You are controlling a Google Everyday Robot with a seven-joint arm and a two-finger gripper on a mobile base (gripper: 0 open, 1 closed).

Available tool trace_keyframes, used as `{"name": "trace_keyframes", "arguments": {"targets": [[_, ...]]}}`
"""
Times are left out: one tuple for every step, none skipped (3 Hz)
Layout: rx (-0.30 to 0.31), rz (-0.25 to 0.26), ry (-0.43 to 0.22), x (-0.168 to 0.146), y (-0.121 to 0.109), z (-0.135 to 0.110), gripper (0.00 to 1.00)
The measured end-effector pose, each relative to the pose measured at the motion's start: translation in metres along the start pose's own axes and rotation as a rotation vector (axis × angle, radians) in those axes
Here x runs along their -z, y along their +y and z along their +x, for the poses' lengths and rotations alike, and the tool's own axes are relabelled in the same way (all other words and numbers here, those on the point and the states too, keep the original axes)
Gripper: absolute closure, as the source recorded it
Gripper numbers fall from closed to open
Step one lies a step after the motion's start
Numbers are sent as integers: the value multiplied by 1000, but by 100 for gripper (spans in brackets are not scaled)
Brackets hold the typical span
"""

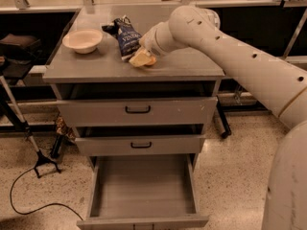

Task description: Pick orange from bottom drawer and place on counter

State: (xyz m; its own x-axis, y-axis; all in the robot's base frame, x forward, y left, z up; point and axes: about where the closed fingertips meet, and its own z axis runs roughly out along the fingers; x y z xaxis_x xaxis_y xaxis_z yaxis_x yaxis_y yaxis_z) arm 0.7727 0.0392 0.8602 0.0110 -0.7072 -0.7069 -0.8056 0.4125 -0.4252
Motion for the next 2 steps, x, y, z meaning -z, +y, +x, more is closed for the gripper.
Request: {"name": "trace_keyframes", "arguments": {"targets": [[-3,7,9,1,1,-2,0],[-3,7,9,1,1,-2,0]]}}
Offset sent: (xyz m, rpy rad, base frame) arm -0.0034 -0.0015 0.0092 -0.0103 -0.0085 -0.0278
